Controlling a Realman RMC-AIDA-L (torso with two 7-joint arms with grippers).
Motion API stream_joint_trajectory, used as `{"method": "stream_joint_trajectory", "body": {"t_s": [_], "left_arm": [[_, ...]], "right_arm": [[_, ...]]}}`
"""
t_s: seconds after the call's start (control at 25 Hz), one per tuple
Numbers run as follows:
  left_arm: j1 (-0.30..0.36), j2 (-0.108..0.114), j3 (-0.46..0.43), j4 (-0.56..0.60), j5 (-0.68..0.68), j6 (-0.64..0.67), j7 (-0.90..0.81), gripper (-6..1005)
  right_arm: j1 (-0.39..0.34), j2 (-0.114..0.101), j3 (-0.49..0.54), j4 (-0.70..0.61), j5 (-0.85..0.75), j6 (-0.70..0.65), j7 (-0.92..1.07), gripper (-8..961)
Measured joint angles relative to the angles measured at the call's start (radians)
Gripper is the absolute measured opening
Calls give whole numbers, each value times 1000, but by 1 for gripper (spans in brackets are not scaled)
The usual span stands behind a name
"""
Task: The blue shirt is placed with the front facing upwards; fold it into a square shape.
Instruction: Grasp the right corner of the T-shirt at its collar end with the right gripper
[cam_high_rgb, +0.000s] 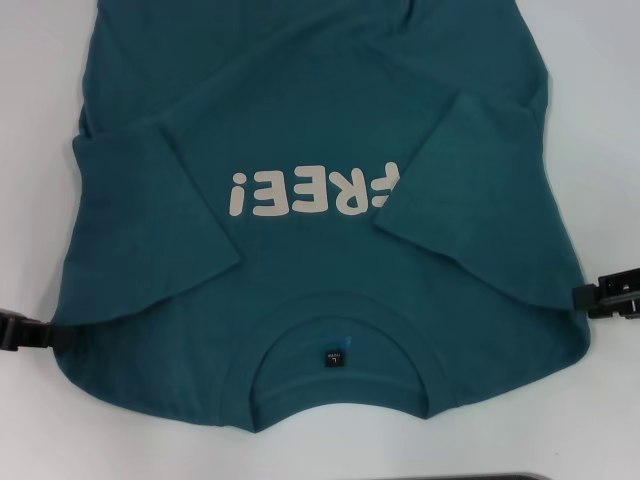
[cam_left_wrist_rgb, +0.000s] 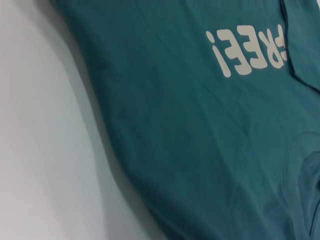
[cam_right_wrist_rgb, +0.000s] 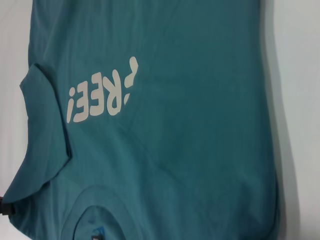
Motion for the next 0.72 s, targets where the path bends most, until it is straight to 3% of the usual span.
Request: {"method": "stream_joint_trajectory", "body": {"t_s": [0.72], "left_arm": [[0, 6, 0, 4, 0, -5, 5, 16]], "right_arm": [[27, -1, -69, 9, -16, -15, 59, 424]]}}
